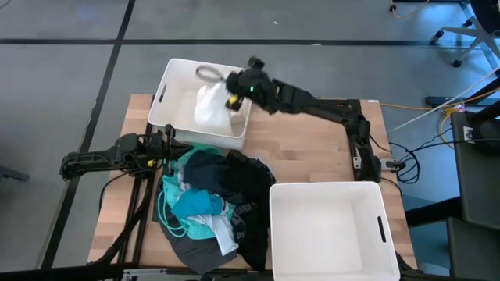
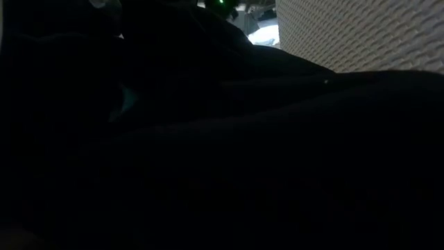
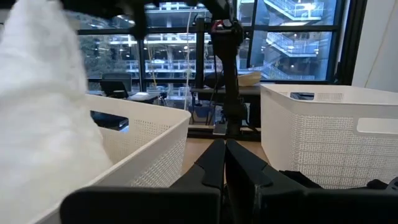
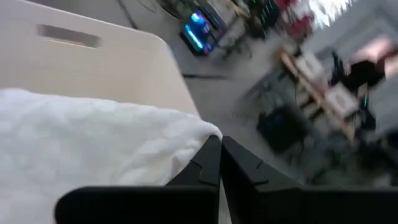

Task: Sort clothes
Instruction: Put the white piece of clothing into the top white bin, then put the black boxer into the top white bin

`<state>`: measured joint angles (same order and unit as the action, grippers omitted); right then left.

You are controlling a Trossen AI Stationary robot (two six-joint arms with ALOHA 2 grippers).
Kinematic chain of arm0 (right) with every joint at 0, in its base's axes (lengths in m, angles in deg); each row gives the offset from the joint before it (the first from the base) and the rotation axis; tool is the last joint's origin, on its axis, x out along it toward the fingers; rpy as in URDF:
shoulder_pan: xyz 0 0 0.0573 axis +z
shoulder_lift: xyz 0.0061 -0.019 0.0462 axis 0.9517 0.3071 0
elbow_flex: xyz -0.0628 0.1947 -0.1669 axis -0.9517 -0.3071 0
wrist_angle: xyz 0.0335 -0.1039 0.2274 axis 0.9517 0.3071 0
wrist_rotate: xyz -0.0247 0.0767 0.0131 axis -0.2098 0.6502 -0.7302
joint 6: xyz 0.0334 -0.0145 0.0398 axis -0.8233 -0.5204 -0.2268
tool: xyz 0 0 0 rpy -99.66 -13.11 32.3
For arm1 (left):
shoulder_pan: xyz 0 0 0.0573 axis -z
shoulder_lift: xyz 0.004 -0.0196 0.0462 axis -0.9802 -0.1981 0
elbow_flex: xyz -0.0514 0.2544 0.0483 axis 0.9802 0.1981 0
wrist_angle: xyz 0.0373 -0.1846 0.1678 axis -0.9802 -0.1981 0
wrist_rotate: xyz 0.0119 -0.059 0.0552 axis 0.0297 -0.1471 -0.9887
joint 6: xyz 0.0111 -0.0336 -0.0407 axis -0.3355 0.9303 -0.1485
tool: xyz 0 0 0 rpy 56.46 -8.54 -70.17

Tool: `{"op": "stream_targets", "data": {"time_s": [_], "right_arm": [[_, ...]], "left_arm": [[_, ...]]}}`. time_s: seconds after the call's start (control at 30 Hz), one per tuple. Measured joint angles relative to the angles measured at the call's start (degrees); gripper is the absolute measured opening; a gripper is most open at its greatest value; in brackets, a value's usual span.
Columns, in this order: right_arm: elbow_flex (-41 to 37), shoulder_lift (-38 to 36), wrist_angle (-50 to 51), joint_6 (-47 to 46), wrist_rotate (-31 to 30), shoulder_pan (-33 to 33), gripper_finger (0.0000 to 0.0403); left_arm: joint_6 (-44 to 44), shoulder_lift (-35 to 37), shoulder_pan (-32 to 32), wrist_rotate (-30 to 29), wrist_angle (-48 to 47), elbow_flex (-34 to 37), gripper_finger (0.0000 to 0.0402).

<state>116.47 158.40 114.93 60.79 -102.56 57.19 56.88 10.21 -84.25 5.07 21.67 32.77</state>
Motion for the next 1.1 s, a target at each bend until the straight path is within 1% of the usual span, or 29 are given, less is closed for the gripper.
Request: {"op": "stream_targets", "data": {"time_s": [0.1,0.17,0.27,0.3,0.43,0.53,0.67,0.83,0.9,0.97,1.03,1.1], "right_arm": [[0.0,0.0,2.94,-8.15,5.73,-2.53,0.0013],[0.0,0.0,4.18,-13.21,11.53,-3.32,0.0014],[0.0,0.0,4.84,-17.97,19.57,-3.64,0.0014],[0.0,0.0,4.82,-18.68,20.92,-3.59,0.0014],[0.0,0.0,4.72,-18.54,22.45,-2.99,0.0022],[0.0,0.0,6.58,-18.46,22.6,-3.01,0.0049],[0.0,0.0,9.99,-16.94,22.52,-3.1,0.011],[0.44,-0.01,10.97,-16.74,22.91,-2.8,0.0187],[1.94,-0.15,13.23,-16.98,25.33,-1.97,0.0208],[4.33,-0.77,16.6,-16.98,29.44,-0.37,0.0223],[6.48,-1.31,19.45,-17.02,32.74,2.11,0.023],[7.34,-1.42,22.43,-17.03,34.04,5.04,0.0233]], "left_arm": [[0.0,0.01,0.0,0.0,0.0,0.0,0.0004],[-0.2,-0.01,0.0,0.02,0.0,0.0,0.0004],[-0.63,0.01,0.0,0.02,0.0,0.0,0.0004],[-0.63,-0.01,0.0,0.02,0.0,0.0,0.0004],[-0.45,-0.01,0.0,0.02,0.0,0.0,0.0004],[0.49,0.0,0.0,0.02,0.02,0.0,0.0004],[0.44,0.0,0.0,0.02,0.03,0.0,0.0004],[0.44,-0.01,0.0,0.02,0.03,0.0,0.0004],[0.44,0.01,0.0,0.02,0.02,0.0,0.0004],[0.44,-0.01,0.0,0.02,0.14,0.0,0.0004],[0.42,0.01,0.0,0.02,0.48,0.0,0.0004],[0.19,-0.01,0.0,0.02,0.48,0.01,0.0004]]}}
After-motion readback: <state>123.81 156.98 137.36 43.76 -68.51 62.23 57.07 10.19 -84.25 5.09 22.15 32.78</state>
